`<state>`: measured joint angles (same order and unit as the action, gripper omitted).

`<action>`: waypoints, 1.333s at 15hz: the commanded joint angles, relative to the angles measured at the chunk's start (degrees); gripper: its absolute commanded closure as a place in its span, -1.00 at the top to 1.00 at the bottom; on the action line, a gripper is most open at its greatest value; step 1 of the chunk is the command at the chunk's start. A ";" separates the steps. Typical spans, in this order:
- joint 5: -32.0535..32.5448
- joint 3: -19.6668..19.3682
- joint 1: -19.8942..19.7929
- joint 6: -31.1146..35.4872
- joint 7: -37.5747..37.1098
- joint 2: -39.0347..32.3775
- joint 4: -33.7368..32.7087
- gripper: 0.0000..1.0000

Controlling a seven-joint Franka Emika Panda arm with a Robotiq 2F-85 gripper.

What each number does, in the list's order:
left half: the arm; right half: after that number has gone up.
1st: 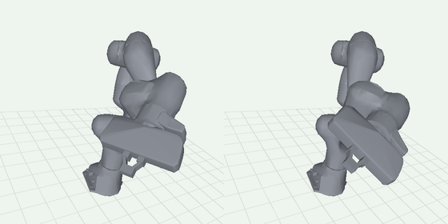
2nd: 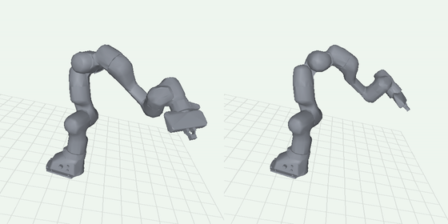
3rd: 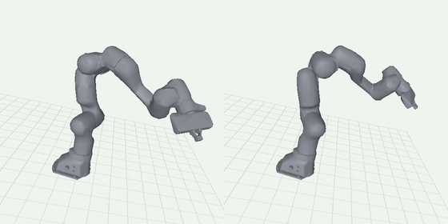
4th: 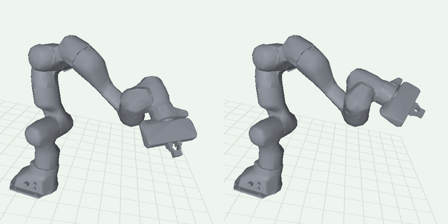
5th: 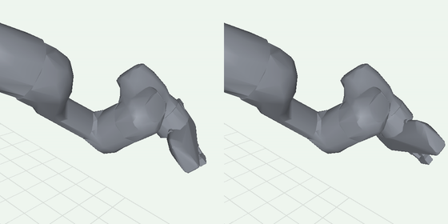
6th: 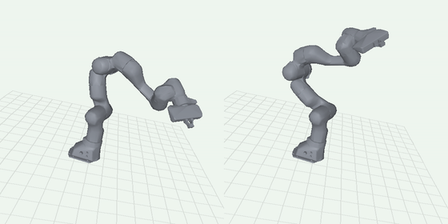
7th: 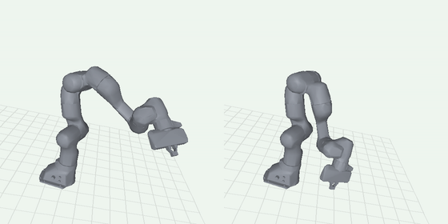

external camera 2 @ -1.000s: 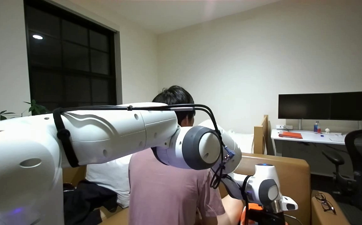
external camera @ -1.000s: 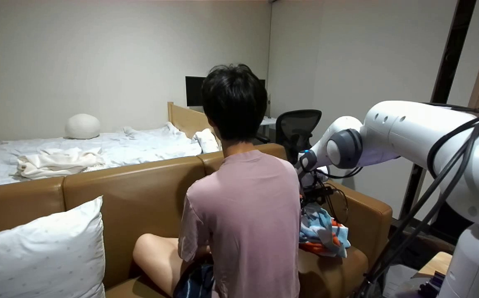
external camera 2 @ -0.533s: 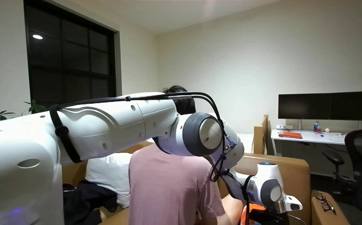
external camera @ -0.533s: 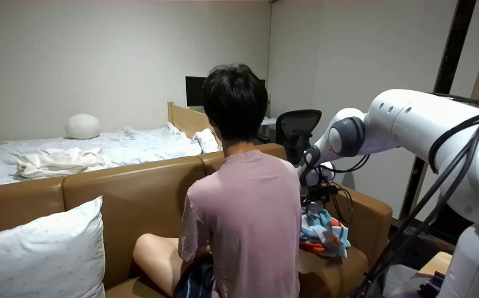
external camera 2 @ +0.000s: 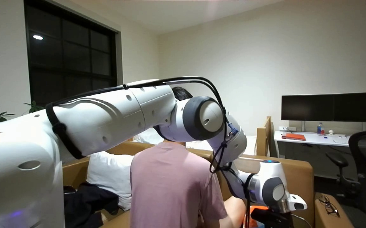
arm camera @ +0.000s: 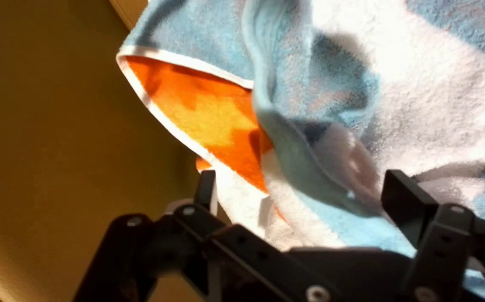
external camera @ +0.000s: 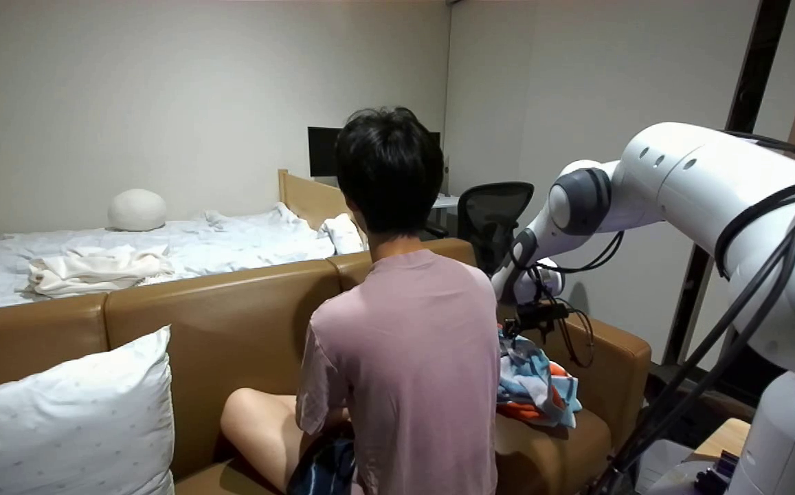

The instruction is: Place the striped towel over the man's shoulders

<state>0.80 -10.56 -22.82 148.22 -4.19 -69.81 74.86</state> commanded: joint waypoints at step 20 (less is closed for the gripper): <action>-0.13 -2.14 3.41 -8.64 -0.39 1.17 -0.30 1.00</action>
<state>0.79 -11.76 -20.00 141.48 -4.19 -67.85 76.14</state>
